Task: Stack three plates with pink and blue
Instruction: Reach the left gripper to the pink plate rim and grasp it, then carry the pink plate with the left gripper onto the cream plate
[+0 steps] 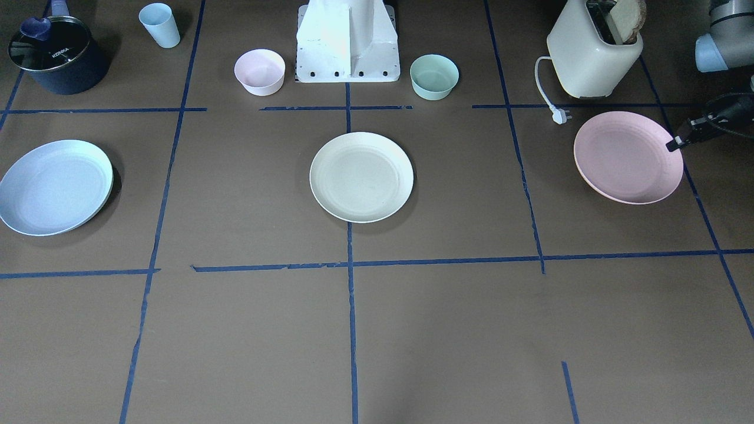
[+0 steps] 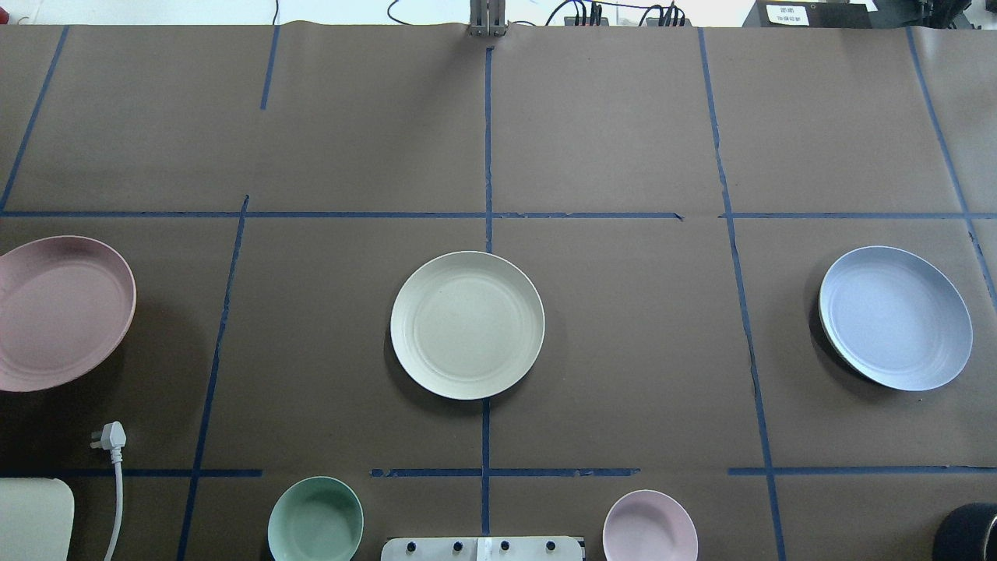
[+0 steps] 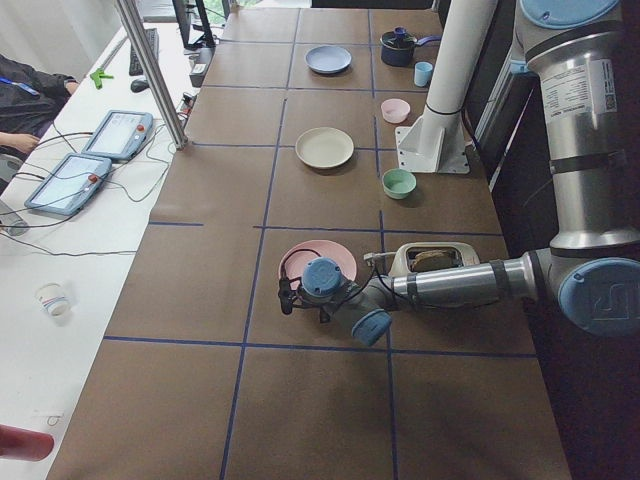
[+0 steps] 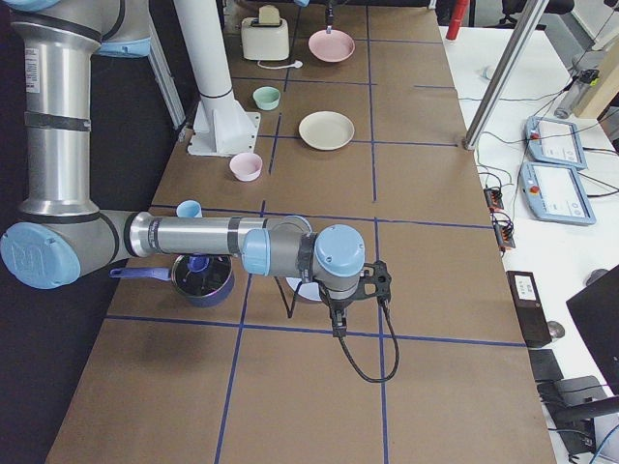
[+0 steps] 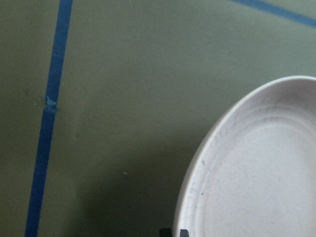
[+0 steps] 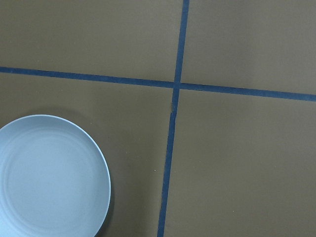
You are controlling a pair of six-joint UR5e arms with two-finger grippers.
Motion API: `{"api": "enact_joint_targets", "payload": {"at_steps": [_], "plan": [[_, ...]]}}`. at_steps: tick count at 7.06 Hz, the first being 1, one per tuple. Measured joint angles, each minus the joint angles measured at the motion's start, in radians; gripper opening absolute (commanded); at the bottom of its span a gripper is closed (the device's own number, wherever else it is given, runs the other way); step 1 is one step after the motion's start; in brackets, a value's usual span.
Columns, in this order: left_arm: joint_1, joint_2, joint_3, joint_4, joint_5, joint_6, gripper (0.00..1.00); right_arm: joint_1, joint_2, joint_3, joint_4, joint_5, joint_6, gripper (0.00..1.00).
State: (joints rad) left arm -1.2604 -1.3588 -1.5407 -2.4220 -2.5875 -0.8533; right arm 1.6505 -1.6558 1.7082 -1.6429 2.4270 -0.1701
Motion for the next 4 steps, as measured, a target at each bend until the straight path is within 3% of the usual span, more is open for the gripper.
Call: {"api": "enact_joint_targets", "payload": {"at_steps": [2,4], "plan": [[-0.033,-0.039,-0.146,0.204,-0.032,-0.038,0.0,0.0,0.001,0.007,-0.001,0.002,0.002,1.0],[0.026,-0.171,-0.271,0.336,-0.005,-0.245,0.0,-0.001,0.01,0.011,0.0,0.005,0.003,1.0]]}}
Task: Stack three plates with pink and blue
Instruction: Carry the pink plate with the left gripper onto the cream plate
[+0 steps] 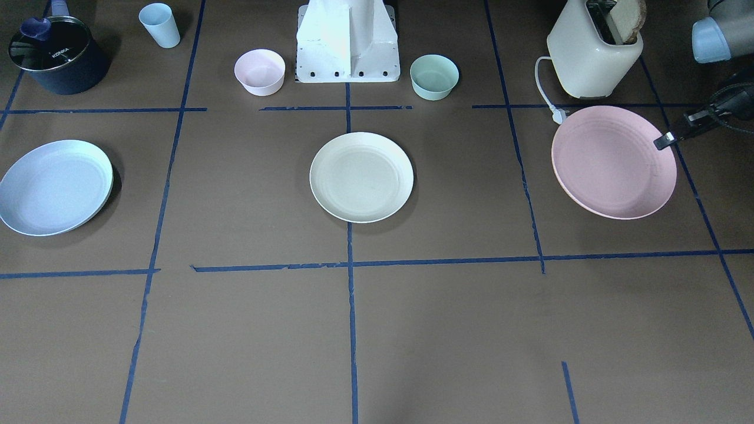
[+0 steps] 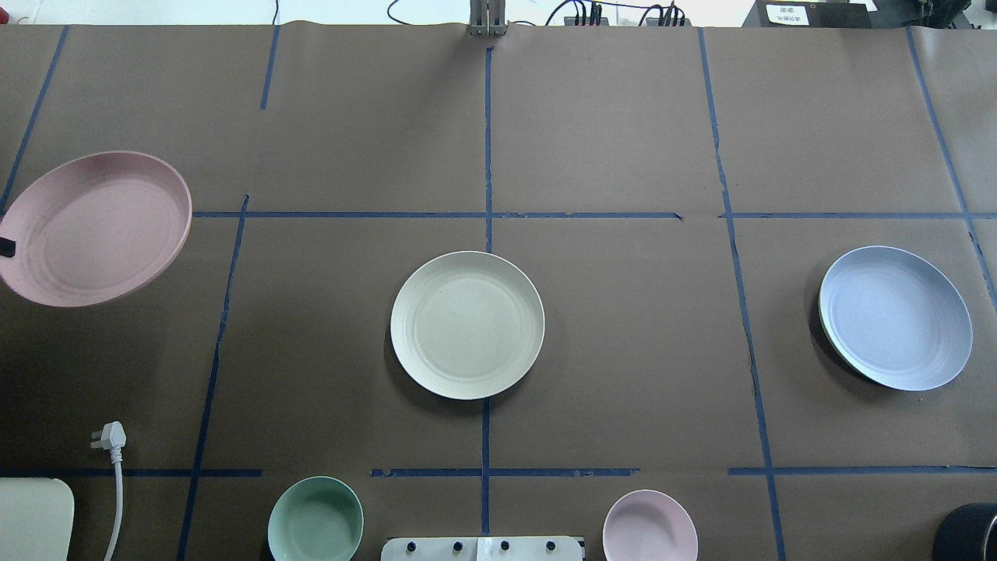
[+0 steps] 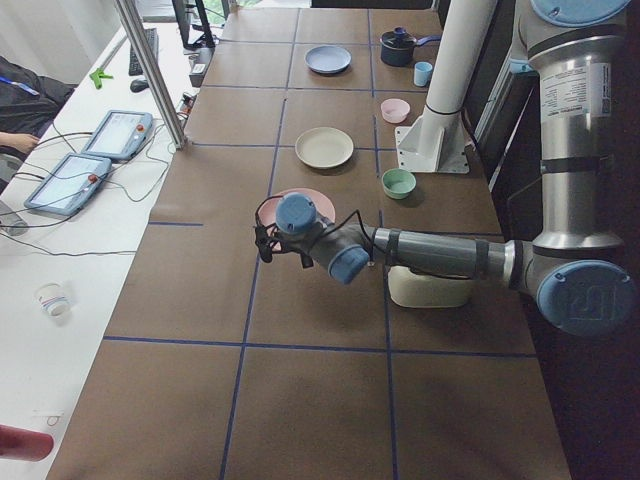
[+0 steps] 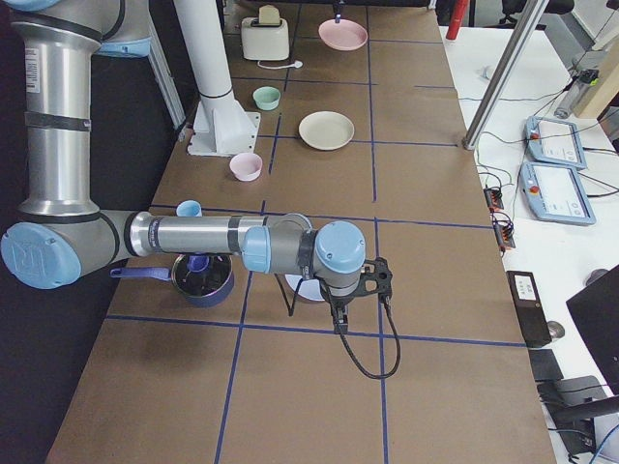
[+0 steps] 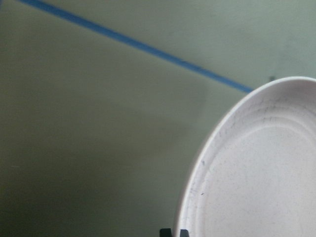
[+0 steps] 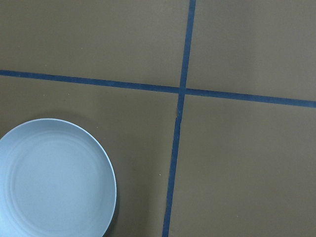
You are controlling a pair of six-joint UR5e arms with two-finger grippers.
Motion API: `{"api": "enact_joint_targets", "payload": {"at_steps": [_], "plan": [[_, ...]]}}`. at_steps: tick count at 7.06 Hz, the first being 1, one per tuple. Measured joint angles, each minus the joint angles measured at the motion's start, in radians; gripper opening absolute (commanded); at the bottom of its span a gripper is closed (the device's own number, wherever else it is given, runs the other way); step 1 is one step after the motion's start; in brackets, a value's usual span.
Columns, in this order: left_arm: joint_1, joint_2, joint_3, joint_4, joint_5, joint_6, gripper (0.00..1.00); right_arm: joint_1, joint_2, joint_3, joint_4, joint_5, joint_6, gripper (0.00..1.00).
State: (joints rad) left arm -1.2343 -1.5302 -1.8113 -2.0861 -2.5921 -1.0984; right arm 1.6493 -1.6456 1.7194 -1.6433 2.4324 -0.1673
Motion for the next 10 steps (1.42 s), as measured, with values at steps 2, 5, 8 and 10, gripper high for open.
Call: {"api": "enact_joint_targets", "payload": {"at_steps": [2,5,8,10], "plan": [[0.194,-0.165,-0.056,0.022,0.131,-0.297,0.0,0.0,0.011,0.0,0.0,0.002,0.0,1.0],[0.543,-0.348,-0.062,0.03,0.431,-0.601,0.0,-0.005,0.014,-0.006,-0.001,0.007,0.016,1.0],[0.724,-0.425,-0.05,0.084,0.595,-0.671,0.0,-0.036,0.014,-0.004,0.042,0.024,0.104,1.0],[0.751,-0.433,-0.043,0.099,0.623,-0.674,0.03,-0.085,0.001,-0.005,0.145,0.025,0.232,1.0]]}}
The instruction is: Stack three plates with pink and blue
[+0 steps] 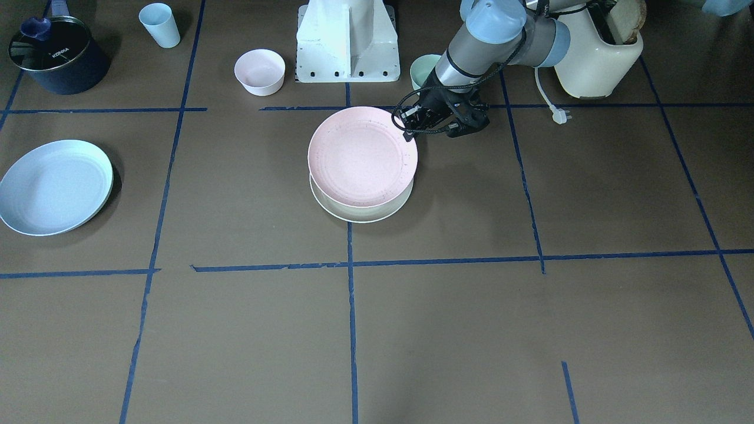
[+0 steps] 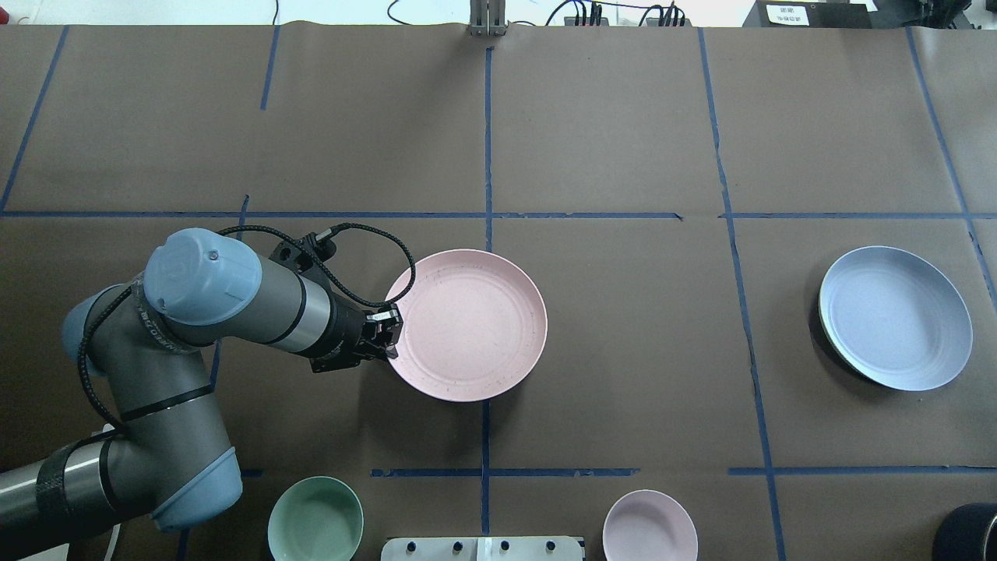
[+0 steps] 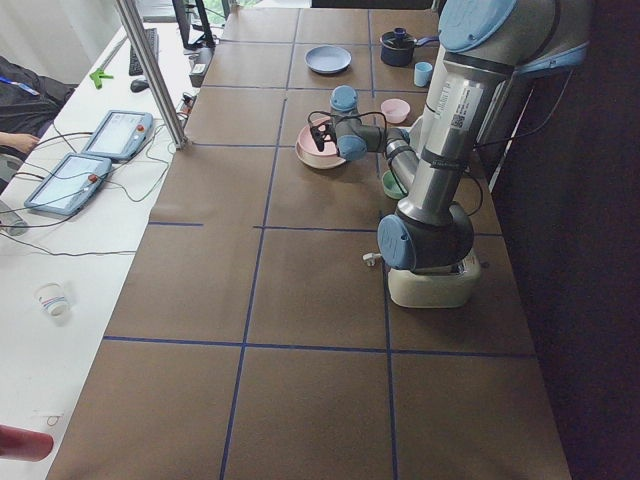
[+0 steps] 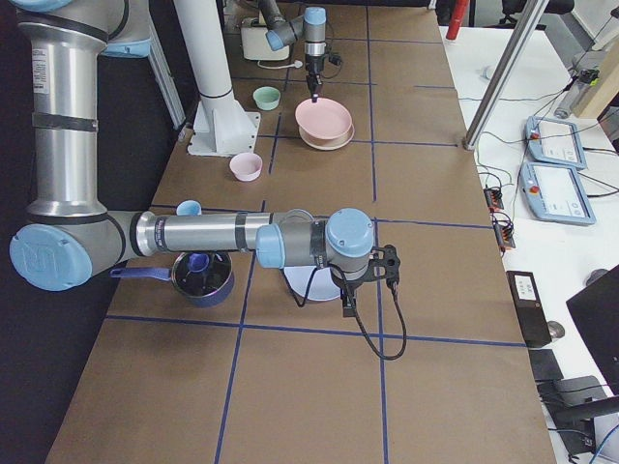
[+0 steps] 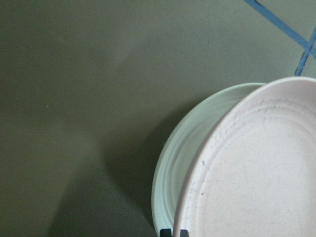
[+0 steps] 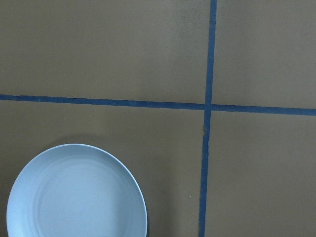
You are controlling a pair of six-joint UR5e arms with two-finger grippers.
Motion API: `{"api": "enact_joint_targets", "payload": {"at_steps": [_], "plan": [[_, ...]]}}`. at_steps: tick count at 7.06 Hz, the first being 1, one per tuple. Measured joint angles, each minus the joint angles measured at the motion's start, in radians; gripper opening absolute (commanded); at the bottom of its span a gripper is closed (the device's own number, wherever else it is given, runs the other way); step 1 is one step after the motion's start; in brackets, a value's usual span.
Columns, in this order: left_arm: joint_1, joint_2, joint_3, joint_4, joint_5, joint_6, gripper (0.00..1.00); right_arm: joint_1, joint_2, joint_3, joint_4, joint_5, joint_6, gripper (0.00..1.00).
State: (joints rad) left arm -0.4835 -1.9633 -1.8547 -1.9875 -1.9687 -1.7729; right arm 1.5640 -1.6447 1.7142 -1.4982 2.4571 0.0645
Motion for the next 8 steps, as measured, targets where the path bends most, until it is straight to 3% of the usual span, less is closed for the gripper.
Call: {"api": "enact_joint_targets", "payload": {"at_steps": [1,2,6,8], "plan": [[0.002,-0.001,0.002,0.002,0.003,0.0,0.42,-0.033,-0.015,-0.001,0.07,-0.002,0.079,1.0],[0.003,-0.003,0.002,0.002,0.004,-0.001,0.99,-0.073,-0.028,-0.003,0.147,-0.008,0.164,1.0],[-0.017,-0.005,-0.009,0.005,0.004,-0.002,1.0,-0.251,-0.039,-0.031,0.337,-0.1,0.409,1.0],[-0.075,-0.005,-0.061,0.064,-0.05,0.003,1.0,-0.321,-0.04,-0.136,0.509,-0.168,0.487,1.0]]}}
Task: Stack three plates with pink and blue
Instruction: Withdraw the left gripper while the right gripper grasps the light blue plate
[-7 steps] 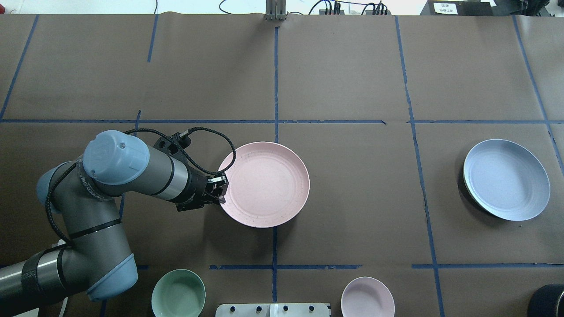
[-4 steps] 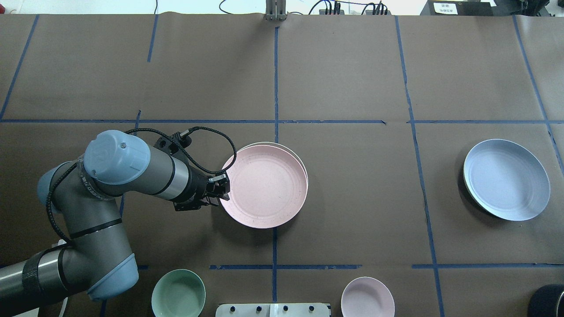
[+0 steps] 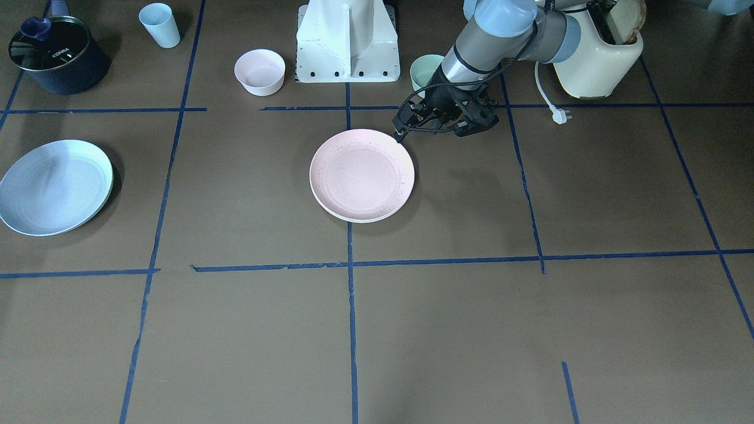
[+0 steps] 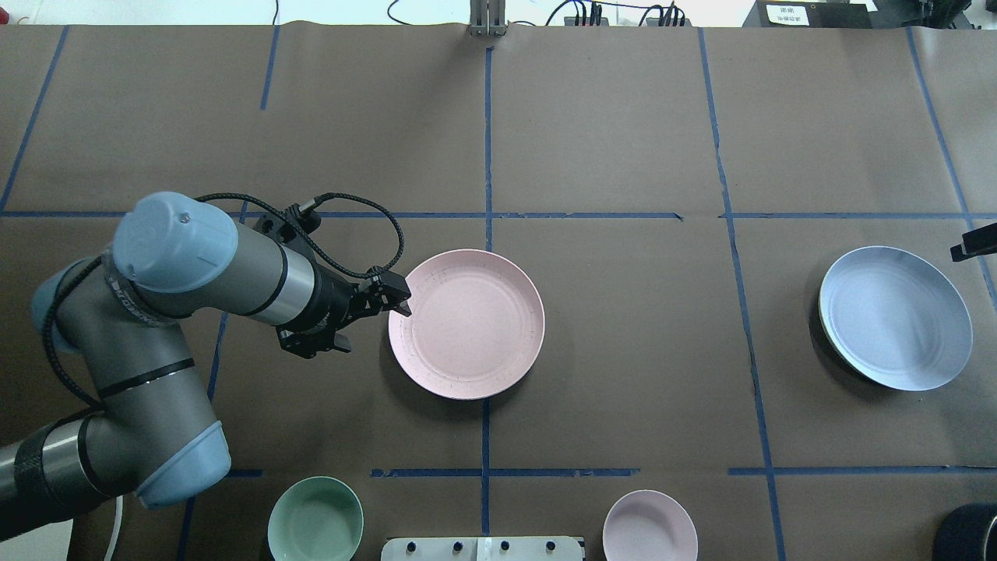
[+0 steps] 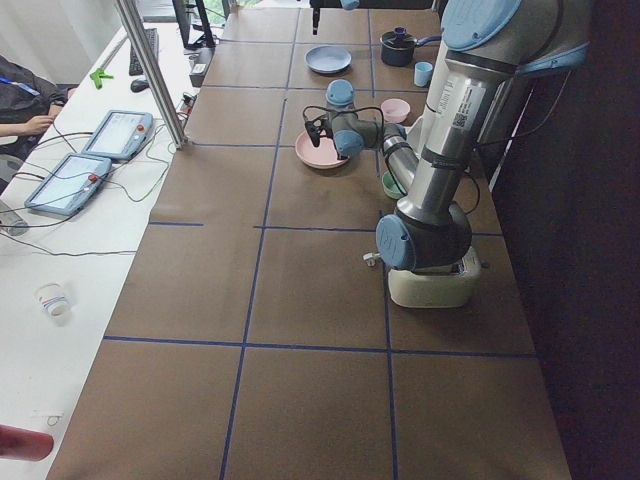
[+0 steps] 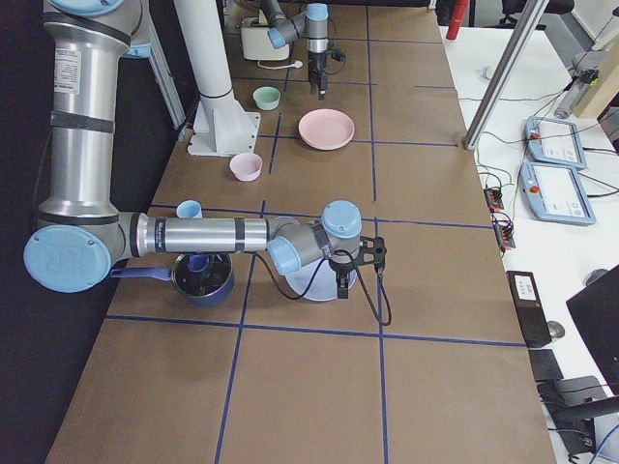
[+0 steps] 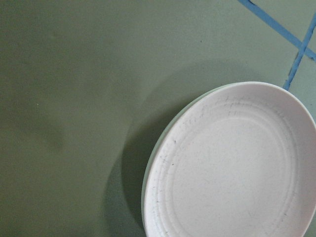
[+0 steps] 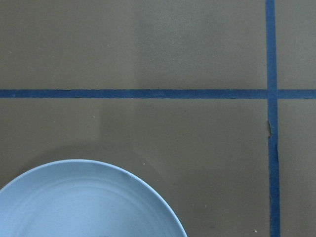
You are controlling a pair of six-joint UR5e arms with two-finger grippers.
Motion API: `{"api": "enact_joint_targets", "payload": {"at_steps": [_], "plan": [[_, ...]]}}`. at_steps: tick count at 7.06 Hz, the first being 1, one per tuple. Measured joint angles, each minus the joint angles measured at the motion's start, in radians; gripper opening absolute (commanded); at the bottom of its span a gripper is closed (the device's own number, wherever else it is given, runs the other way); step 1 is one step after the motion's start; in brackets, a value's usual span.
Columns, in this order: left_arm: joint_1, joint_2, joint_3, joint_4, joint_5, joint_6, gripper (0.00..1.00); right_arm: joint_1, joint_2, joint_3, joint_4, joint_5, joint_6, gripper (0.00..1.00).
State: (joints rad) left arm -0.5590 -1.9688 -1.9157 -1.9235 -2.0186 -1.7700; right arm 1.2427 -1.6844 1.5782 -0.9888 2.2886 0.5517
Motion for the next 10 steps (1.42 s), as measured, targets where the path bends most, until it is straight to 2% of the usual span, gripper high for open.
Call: {"api": "enact_joint_targets", "payload": {"at_steps": [2,4,5,6,7,8,9,10], "plan": [[-0.038,0.0,-0.077,0.093,-0.026,0.009,1.0,-0.048,-0.022,-0.069,0.14,-0.012,0.058,1.0],[-0.052,0.002,-0.099,0.117,-0.029,0.014,1.0,-0.076,-0.056,-0.077,0.17,-0.01,0.065,1.0],[-0.057,0.003,-0.103,0.12,-0.029,0.02,1.0,-0.088,-0.063,-0.078,0.172,-0.01,0.066,0.89],[-0.063,0.005,-0.107,0.122,-0.029,0.023,1.0,-0.099,-0.068,-0.079,0.173,-0.012,0.067,0.54],[-0.068,0.007,-0.11,0.122,-0.029,0.024,1.0,-0.106,-0.072,-0.079,0.173,-0.015,0.068,0.25],[-0.071,0.009,-0.113,0.122,-0.029,0.024,1.0,-0.109,-0.075,-0.08,0.173,-0.015,0.068,0.09],[-0.073,0.01,-0.114,0.122,-0.029,0.024,1.0,-0.11,-0.076,-0.081,0.173,-0.016,0.067,0.0],[-0.074,0.011,-0.115,0.122,-0.029,0.025,1.0,-0.11,-0.076,-0.081,0.173,-0.016,0.065,0.0]]}}
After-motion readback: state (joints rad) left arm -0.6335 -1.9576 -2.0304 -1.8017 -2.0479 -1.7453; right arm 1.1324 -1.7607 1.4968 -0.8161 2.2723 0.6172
